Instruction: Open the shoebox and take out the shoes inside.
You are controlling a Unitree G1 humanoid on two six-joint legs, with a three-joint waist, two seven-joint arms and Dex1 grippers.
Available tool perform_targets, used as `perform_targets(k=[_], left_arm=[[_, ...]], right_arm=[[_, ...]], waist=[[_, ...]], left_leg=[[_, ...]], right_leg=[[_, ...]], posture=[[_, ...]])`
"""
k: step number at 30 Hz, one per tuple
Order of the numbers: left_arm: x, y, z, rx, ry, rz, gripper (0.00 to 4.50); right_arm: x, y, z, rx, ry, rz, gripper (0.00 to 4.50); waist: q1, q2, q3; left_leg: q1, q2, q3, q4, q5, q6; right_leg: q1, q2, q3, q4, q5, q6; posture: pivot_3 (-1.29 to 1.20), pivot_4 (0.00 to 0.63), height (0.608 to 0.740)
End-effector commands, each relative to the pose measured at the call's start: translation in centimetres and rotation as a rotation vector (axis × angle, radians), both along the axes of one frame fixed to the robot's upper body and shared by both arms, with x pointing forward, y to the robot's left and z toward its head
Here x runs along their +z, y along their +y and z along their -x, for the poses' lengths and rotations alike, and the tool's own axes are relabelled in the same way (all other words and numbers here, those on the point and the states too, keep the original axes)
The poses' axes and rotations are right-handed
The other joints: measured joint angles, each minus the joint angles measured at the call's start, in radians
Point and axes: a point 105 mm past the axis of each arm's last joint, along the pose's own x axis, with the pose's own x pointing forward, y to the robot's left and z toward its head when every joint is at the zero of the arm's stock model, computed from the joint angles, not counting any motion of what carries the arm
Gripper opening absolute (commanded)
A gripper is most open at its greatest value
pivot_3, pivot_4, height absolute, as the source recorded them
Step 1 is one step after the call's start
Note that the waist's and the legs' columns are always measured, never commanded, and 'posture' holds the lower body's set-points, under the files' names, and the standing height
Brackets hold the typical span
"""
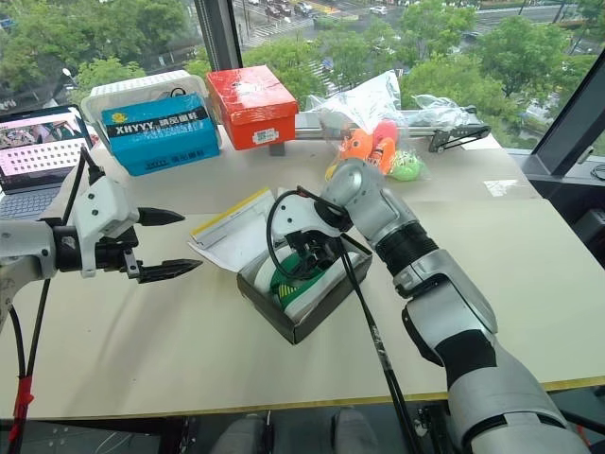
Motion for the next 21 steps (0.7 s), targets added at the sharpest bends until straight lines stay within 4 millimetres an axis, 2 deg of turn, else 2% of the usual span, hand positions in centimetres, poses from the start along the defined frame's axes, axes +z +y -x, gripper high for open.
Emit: perform_targets(k=[1,9,12,13,17,20,21], left_arm=[[1.6,-0.5,0.3,-0.013,-0.060,-0.011,4.50],[1.7,-0.7,0.3,-0.011,-0.061,-0.011,4.50],[1.6,-0.8,0.3,-0.012,-0.058,-0.010,4.50],[1.6,-0.8,0.3,-0.012,-0.056,-0.010,4.50],[1.4,-0.8,0.2,-0.013,-0.052,-0.013,4.50],[1.4,-0.9,0.1,-0.016,-0.062,-0.029,4.50],[1.5,-1.0,0.0,-0.019,-0.063,-0.027,4.50]], right_arm=[[1.3,0.5,-0.6,-0.004,-0.060,-0.030,3.81],[-0.9,0.6,-1.0,-0.014,-0.057,0.004,3.81],[-1.1,0.6,-1.2,-0.028,-0.054,-0.002,3.18],[-1.0,0.6,-1.1,-0.027,-0.053,-0.005,2.80],[0.3,1.0,-1.0,-0.006,-0.093,-0.064,1.40],[1.4,1.2,-0.2,0.083,-0.147,-0.097,0.60],[2.1,1.4,0.2,0.101,-0.154,-0.129,0.46]], waist=[[0.001,0.000,0.000],[-0.003,0.000,0.000],[-0.004,0.000,0.000],[-0.004,0.000,0.000],[-0.004,0.000,0.000],[-0.003,0.000,0.001],[-0.003,0.000,0.001]], left_leg=[[0.000,0.000,0.000,0.000,0.000,0.000],[0.000,0.000,0.000,0.000,0.000,0.000],[0.001,0.000,0.000,0.000,0.000,0.000],[0.001,0.000,0.000,0.000,0.000,0.000],[0.001,0.001,0.000,0.000,0.000,0.000],[0.000,0.001,0.000,0.000,0.000,0.000],[0.000,0.001,0.000,0.000,0.000,0.000]], right_leg=[[0.000,0.000,0.000,0.000,0.000,0.000],[0.000,0.000,0.000,0.000,0.000,0.000],[0.000,0.001,0.000,0.000,0.000,0.000],[0.000,0.001,0.000,0.000,0.000,0.000],[0.000,0.001,0.000,0.000,0.000,0.000],[0.000,0.001,0.000,0.000,0.000,0.000],[0.000,0.001,0.000,0.000,0.000,0.000]], posture=[[0.00,0.150,0.740],[0.00,0.150,0.740],[0.00,0.150,0.740],[0.00,0.150,0.740],[0.00,0.150,0.740],[0.00,0.150,0.740],[0.00,0.150,0.740]])
